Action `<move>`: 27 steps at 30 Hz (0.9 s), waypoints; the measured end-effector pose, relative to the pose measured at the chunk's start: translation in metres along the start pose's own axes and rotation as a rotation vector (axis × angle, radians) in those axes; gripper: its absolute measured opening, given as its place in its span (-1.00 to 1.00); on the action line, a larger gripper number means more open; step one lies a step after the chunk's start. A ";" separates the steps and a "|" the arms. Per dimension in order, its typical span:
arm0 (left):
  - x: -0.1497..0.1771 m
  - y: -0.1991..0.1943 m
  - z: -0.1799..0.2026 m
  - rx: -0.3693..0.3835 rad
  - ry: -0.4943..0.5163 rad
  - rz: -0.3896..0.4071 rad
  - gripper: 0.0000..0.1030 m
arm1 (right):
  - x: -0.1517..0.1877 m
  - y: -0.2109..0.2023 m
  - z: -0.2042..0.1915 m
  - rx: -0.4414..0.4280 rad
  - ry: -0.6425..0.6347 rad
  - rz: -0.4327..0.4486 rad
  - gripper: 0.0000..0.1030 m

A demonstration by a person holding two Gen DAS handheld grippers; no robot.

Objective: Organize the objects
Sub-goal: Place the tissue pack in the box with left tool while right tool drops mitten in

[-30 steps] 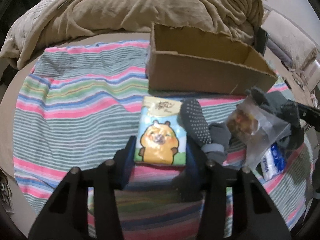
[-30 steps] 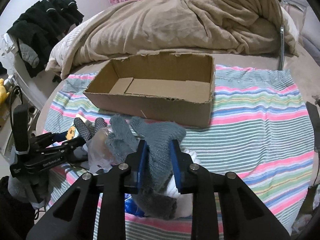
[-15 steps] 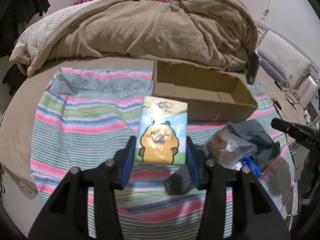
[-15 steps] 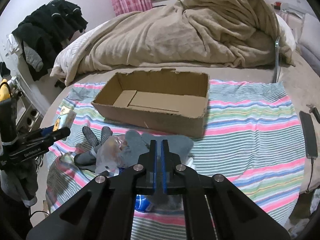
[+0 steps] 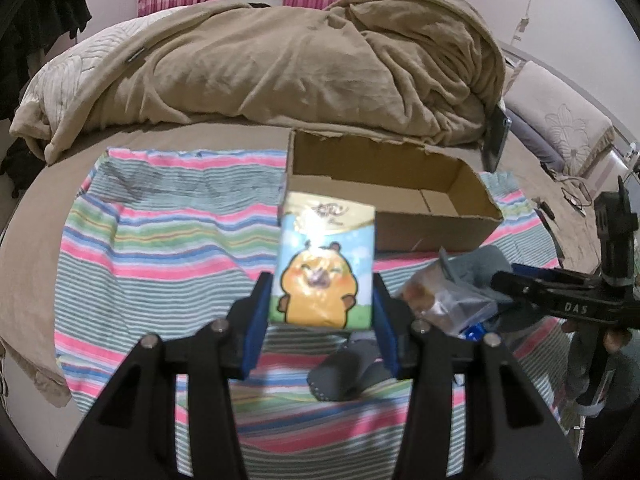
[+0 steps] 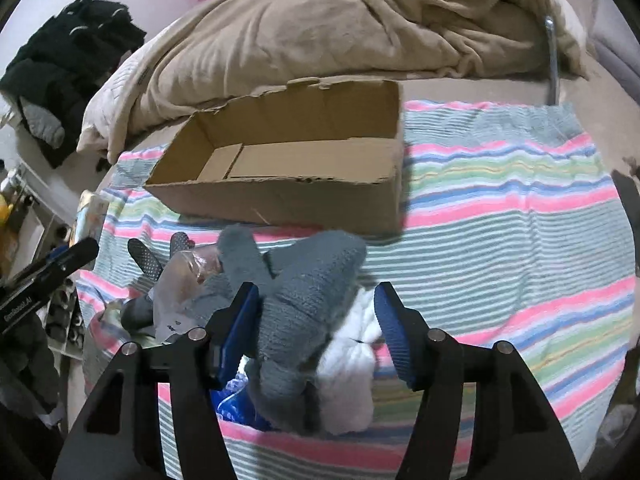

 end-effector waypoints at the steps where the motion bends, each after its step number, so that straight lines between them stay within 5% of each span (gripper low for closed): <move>1: 0.000 0.000 0.000 0.001 -0.001 -0.001 -0.07 | -0.001 0.000 -0.004 -0.013 -0.021 0.010 -0.30; 7: -0.004 0.000 0.007 0.015 0.010 0.006 -0.07 | -0.006 -0.013 -0.015 -0.051 -0.064 0.049 -0.58; 27: -0.063 0.027 0.023 0.045 0.056 0.058 -0.07 | -0.104 -0.063 -0.009 -0.038 -0.122 0.241 -0.61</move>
Point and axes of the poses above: each gripper's, at about its wrist camera, not at the fingertips, and y roughly the way its jaws point, z to its right, x to its underside, the point moved 9 cm from there along y, roughly the way its jaws point
